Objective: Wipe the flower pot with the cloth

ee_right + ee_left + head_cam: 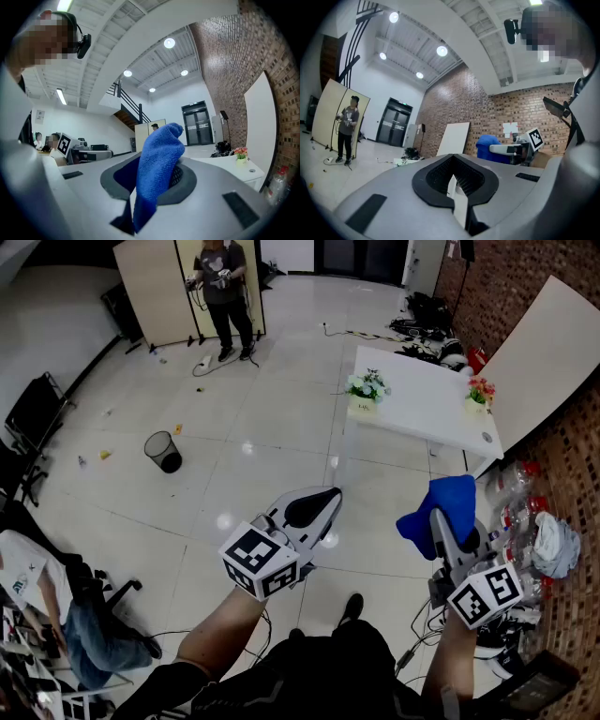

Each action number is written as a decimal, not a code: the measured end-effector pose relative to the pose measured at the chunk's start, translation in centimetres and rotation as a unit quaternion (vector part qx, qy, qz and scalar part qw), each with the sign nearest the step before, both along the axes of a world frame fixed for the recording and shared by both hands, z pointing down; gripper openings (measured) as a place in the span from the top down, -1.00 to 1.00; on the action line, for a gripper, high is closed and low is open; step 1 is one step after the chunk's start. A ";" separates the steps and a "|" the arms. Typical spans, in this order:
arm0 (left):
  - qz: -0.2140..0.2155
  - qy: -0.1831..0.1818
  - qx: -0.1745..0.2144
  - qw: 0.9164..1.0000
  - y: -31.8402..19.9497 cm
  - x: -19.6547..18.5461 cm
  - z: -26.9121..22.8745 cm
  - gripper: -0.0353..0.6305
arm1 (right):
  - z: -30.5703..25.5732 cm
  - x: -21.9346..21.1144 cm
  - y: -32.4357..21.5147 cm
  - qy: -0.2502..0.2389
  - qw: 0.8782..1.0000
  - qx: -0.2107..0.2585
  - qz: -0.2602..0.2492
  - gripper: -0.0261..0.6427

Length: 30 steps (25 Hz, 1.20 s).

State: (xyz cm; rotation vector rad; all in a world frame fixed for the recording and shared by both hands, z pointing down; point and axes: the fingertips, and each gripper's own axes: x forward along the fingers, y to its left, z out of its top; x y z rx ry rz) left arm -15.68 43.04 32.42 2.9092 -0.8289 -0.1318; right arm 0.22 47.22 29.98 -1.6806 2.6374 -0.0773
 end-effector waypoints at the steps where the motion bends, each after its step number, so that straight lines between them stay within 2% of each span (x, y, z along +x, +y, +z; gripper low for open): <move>1: 0.000 -0.001 0.000 1.000 -1.2 0.6 0.0 0.88 | 0.0 0.6 -1.1 -0.003 1.000 0.002 0.000 0.69; 6: -0.002 -0.003 0.006 1.000 -6.9 4.3 -0.5 0.88 | 0.0 4.3 -7.1 -0.014 1.000 0.009 -0.008 0.69; 12: -0.007 -0.008 0.036 0.999 -13.9 9.3 -2.5 0.88 | -1.4 9.1 -14.9 -0.015 0.999 0.020 -0.033 0.69; 17: -0.006 -0.021 0.040 0.999 -18.6 12.7 -3.2 0.88 | -2.1 11.8 -20.5 -0.015 0.998 0.022 -0.055 0.69; 21: -0.005 -0.040 0.042 0.998 -22.6 13.5 -2.7 0.88 | -1.7 12.4 -24.6 -0.023 0.998 0.019 -0.057 0.69; 25: -0.002 -0.039 0.042 0.998 -28.1 13.4 -1.4 0.88 | -0.8 12.6 -29.8 -0.021 0.998 0.014 -0.055 0.69; 30: 0.025 -0.036 0.052 0.998 -34.9 12.8 -0.6 0.88 | -1.0 11.9 -36.1 -0.010 0.999 0.017 -0.037 0.69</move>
